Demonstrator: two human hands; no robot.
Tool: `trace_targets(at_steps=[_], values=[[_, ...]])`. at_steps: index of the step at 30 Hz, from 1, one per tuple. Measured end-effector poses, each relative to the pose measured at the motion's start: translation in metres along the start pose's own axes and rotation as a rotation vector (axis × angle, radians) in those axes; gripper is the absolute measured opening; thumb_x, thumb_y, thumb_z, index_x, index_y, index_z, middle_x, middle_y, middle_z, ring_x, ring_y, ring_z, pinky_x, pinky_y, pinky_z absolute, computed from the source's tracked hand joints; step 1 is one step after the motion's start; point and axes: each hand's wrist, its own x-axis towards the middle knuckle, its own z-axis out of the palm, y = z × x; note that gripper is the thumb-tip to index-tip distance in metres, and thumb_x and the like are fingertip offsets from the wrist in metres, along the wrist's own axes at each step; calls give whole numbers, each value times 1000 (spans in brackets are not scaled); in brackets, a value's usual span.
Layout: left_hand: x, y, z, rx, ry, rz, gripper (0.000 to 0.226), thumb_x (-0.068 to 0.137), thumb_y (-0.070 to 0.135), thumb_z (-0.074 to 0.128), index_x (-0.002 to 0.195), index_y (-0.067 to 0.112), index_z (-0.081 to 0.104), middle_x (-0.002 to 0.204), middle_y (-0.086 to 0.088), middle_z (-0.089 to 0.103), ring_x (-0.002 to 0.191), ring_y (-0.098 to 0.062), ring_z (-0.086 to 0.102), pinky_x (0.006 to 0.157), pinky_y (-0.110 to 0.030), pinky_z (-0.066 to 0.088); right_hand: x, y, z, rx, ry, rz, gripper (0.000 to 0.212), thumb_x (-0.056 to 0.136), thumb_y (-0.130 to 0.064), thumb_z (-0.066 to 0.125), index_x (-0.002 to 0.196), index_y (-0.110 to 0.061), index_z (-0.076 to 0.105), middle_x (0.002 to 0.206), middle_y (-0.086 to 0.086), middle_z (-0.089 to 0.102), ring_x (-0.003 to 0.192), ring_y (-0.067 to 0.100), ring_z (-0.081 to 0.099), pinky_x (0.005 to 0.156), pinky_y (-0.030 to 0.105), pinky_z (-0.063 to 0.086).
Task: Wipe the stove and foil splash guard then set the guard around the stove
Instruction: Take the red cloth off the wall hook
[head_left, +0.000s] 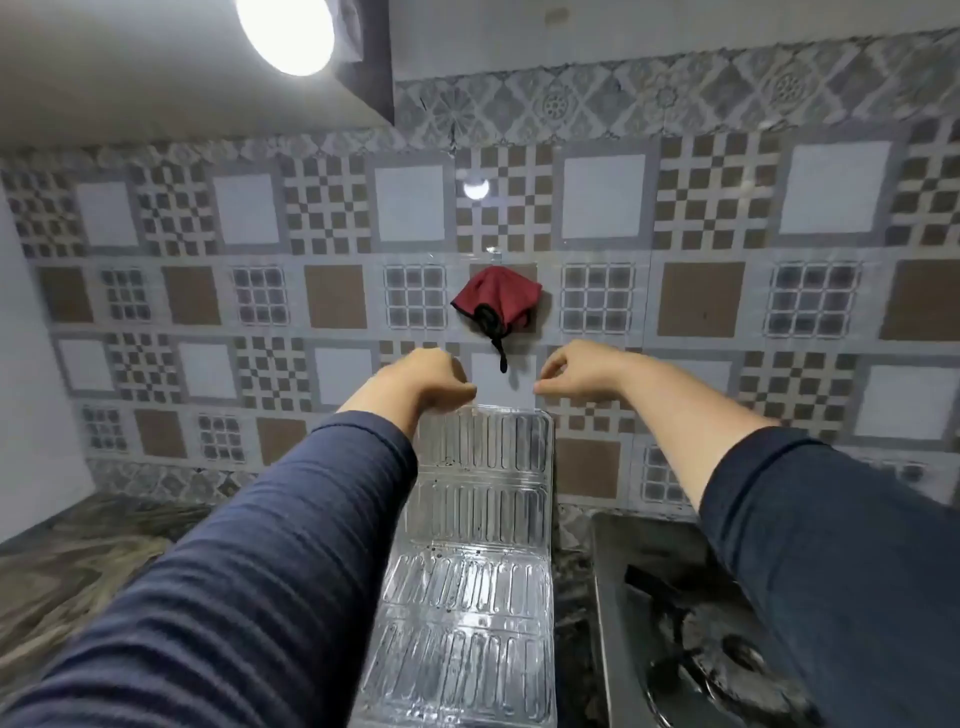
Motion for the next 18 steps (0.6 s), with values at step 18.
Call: trace_targets(at_steps=[18], values=[[204,-30,26,-496,425,169,35,95,10,44,124,22,61,131,-8,58,120,-26,55,103,-38,44,205,12,9,482,591,-50,29,89,-15,61,116,-26,67,129,6,58,118,24,55,101,29,42]])
